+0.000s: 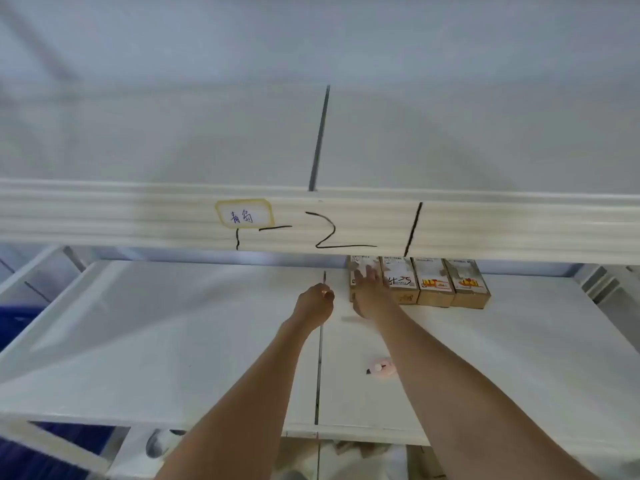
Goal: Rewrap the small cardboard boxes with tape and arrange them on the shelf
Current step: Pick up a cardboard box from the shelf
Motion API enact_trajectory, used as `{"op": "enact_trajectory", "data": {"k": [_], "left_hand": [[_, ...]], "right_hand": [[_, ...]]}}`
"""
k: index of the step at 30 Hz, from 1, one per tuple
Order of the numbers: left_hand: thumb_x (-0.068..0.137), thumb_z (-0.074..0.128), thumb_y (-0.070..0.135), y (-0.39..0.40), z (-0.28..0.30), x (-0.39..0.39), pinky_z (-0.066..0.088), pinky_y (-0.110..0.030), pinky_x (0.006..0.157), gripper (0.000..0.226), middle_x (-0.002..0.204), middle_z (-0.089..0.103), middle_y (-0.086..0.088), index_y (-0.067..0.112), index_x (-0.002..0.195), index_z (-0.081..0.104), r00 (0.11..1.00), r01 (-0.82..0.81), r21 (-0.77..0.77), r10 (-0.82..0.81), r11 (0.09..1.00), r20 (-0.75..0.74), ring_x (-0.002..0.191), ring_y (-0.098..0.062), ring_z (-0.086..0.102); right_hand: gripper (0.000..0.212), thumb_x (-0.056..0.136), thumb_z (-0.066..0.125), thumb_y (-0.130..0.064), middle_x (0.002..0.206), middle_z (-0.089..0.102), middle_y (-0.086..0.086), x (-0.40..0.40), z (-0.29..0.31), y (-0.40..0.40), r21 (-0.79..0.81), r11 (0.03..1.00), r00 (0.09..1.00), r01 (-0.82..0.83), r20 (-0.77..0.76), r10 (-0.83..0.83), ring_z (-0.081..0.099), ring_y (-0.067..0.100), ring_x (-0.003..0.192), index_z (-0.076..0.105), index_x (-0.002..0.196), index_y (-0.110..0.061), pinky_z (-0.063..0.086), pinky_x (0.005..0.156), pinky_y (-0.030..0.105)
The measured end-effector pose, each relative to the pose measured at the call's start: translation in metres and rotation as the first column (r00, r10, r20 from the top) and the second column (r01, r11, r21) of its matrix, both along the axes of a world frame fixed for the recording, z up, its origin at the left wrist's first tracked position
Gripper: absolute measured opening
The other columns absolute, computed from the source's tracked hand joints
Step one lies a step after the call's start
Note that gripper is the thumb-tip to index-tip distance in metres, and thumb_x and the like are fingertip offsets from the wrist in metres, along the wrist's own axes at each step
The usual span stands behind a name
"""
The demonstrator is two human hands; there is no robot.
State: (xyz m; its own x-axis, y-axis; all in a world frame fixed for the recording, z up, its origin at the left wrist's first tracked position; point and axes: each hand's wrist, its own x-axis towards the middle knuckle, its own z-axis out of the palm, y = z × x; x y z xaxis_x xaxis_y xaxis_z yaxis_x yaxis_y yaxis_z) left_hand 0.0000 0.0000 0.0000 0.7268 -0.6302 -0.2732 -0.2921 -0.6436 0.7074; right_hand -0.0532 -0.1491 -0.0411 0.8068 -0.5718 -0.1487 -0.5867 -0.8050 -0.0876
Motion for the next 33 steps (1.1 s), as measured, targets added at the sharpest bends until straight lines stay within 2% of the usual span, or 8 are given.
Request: {"op": "enact_trajectory", "data": {"k": [5, 9, 13, 17, 23, 27, 30, 33], "left_hand": [[0.105, 0.036, 0.021, -0.01, -0.017, 0.01, 0.046, -0.036, 0.103, 0.042, 0.139, 0.057, -0.014, 0.014, 0.143, 0.052, 0.998, -0.004, -0.015, 0.003, 1.0, -0.059, 0.128, -0.032, 0.053], [0.102, 0.04, 0.025, -0.013, -0.032, 0.018, 0.049, -0.033, 0.091, 0.044, 0.136, 0.059, -0.012, 0.02, 0.145, 0.05, 0.976, -0.085, -0.055, 0.072, 0.995, -0.207, 0.118, -0.029, 0.057], [0.101, 0.047, 0.025, -0.005, -0.034, 0.019, 0.051, -0.039, 0.095, 0.05, 0.136, 0.056, -0.012, 0.02, 0.15, 0.041, 0.883, -0.241, -0.107, 0.173, 0.965, -0.436, 0.114, -0.027, 0.057], [0.103, 0.047, 0.025, 0.008, -0.04, 0.018, 0.05, -0.046, 0.103, 0.04, 0.13, 0.058, -0.009, 0.011, 0.141, 0.046, 0.785, -0.292, -0.028, 0.223, 0.956, -0.578, 0.119, -0.027, 0.058], [0.099, 0.054, 0.019, 0.035, -0.041, 0.012, 0.052, -0.042, 0.099, 0.027, 0.122, 0.063, -0.005, 0.013, 0.123, 0.066, 0.772, -0.23, 0.001, 0.183, 0.973, -0.608, 0.11, -0.023, 0.062], [0.105, 0.05, 0.026, 0.061, -0.037, 0.016, 0.05, -0.043, 0.097, 0.039, 0.134, 0.057, -0.011, 0.009, 0.141, 0.049, 0.76, -0.269, -0.004, 0.21, 0.963, -0.616, 0.114, -0.031, 0.057], [0.105, 0.052, 0.023, 0.082, -0.034, 0.021, 0.046, -0.05, 0.106, 0.036, 0.142, 0.052, -0.018, 0.007, 0.137, 0.048, 0.718, -0.364, -0.061, 0.238, 0.929, -0.654, 0.123, -0.038, 0.054], [0.102, 0.057, 0.025, 0.099, -0.038, 0.027, 0.042, -0.056, 0.11, 0.046, 0.147, 0.045, -0.024, 0.007, 0.143, 0.042, 0.614, -0.439, -0.138, 0.184, 0.888, -0.767, 0.132, -0.048, 0.047]], "right_hand": [[0.079, 0.101, 0.047, -0.029, 0.168, -0.007, 0.014, 0.004, -0.015, -0.014, 0.029, 0.997, 0.989, 0.066, -0.133, -0.062, -0.005, 0.031, 0.155, 0.0, 0.161, -0.012, 0.001, 0.123, 0.053], [0.069, 0.1, 0.044, -0.03, 0.166, 0.013, 0.013, -0.001, -0.022, -0.001, -0.011, 1.0, 0.998, -0.018, -0.06, 0.017, 0.003, 0.028, 0.155, 0.014, 0.159, -0.011, -0.005, 0.122, 0.055], [0.046, 0.1, 0.04, -0.032, 0.153, 0.042, 0.01, -0.01, -0.021, 0.033, 0.035, 0.996, 0.992, -0.085, 0.091, 0.082, 0.031, 0.025, 0.146, 0.047, 0.141, -0.013, 0.018, 0.121, 0.048], [0.028, 0.099, 0.05, -0.024, 0.113, 0.064, 0.011, -0.013, -0.009, 0.059, 0.126, 0.992, 0.963, -0.031, 0.269, -0.004, 0.061, 0.028, 0.108, 0.064, 0.118, -0.01, 0.046, 0.084, 0.032], [0.1, 0.086, 0.07, -0.055, 0.151, 0.028, 0.017, -0.003, -0.006, 0.07, 0.457, 0.868, 0.961, 0.196, 0.086, -0.263, 0.037, 0.039, 0.137, 0.014, 0.157, -0.013, 0.034, 0.111, 0.049], [0.106, 0.079, 0.079, -0.051, 0.144, 0.034, 0.02, -0.008, -0.012, 0.081, 0.302, 0.932, 0.973, 0.2, 0.048, -0.225, 0.04, 0.039, 0.132, 0.015, 0.153, -0.009, 0.037, 0.108, 0.049], [0.091, 0.081, 0.075, -0.05, 0.14, 0.04, 0.017, -0.007, -0.006, 0.088, 0.595, 0.753, 0.888, 0.28, 0.139, -0.439, 0.044, 0.037, 0.127, 0.026, 0.15, -0.015, 0.041, 0.104, 0.045], [0.06, 0.088, 0.06, -0.05, 0.116, 0.062, 0.01, -0.011, 0.018, 0.103, 0.926, 0.332, 0.737, 0.18, 0.096, -0.669, 0.063, 0.026, 0.099, 0.051, 0.134, -0.013, 0.054, 0.083, 0.036]]}}
